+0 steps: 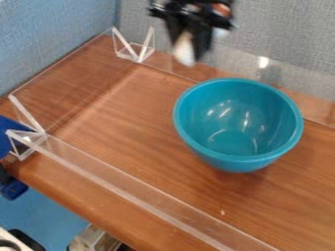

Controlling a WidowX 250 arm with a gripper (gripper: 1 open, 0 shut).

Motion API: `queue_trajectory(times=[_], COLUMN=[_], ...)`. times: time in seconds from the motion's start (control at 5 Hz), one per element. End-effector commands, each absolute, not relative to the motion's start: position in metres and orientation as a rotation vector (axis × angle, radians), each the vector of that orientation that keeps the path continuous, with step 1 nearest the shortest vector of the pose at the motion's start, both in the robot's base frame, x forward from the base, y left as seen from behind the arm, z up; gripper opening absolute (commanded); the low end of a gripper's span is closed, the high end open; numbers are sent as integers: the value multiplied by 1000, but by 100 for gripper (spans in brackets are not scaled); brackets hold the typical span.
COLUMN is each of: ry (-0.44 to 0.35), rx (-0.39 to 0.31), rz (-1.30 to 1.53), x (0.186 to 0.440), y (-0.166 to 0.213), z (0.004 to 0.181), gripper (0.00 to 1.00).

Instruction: Put the mushroom in the blue bowl

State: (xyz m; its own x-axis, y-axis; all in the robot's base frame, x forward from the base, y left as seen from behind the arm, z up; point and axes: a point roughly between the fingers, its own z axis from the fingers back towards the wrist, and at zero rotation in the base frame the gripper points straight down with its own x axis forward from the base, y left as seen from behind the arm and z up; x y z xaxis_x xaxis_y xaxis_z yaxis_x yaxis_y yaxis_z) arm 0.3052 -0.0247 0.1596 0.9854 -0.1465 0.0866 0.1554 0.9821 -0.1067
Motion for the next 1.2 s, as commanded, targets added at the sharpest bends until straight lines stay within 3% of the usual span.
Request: queue_trajectory(times=[0.0, 0.2, 0.6, 1.0], ry=[-108, -72, -74, -72], rx=[-103, -95, -82, -71], rz=[-195, -228, -206, -211], x=[320, 318, 314, 322], y=[-56, -73, -52, -43], z=[160, 143, 149, 143], gripper=[0, 0, 0, 0])
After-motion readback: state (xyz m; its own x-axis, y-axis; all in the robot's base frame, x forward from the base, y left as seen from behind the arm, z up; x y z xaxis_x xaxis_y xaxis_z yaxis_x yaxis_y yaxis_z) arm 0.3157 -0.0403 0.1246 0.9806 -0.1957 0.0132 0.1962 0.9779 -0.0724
